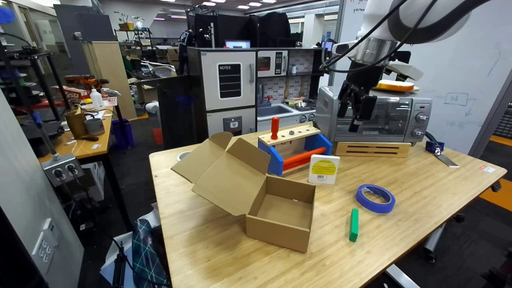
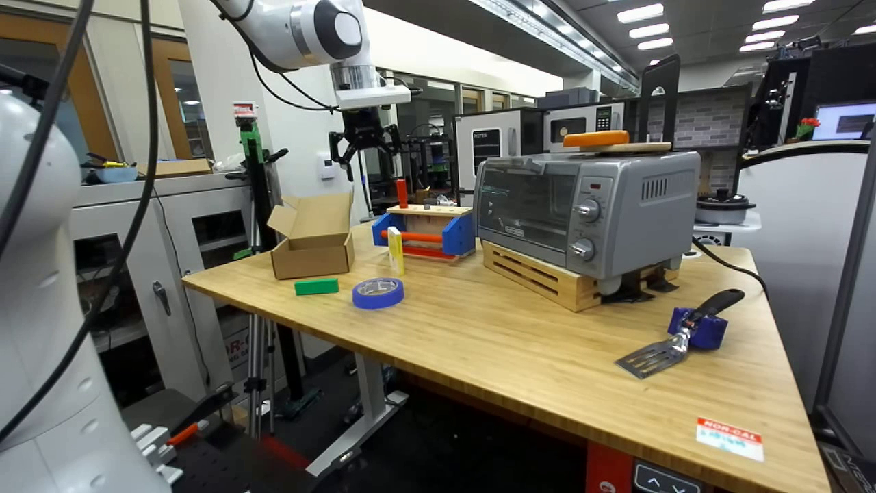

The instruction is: Place the book, blue masking tape, and green block in the box

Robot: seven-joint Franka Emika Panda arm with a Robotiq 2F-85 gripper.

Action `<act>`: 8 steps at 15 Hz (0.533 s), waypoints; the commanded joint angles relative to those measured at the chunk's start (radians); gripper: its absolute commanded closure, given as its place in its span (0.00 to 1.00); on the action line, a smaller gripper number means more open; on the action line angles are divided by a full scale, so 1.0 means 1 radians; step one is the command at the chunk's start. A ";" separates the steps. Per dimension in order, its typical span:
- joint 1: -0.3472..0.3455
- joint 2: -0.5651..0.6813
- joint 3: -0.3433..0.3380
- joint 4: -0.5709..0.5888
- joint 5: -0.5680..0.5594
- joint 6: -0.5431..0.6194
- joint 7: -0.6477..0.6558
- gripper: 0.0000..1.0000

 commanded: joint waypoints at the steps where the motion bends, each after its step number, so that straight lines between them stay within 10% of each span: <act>1: -0.024 0.082 0.023 0.092 -0.025 -0.043 -0.022 0.00; 8: -0.042 0.166 0.034 0.153 -0.018 -0.067 -0.013 0.00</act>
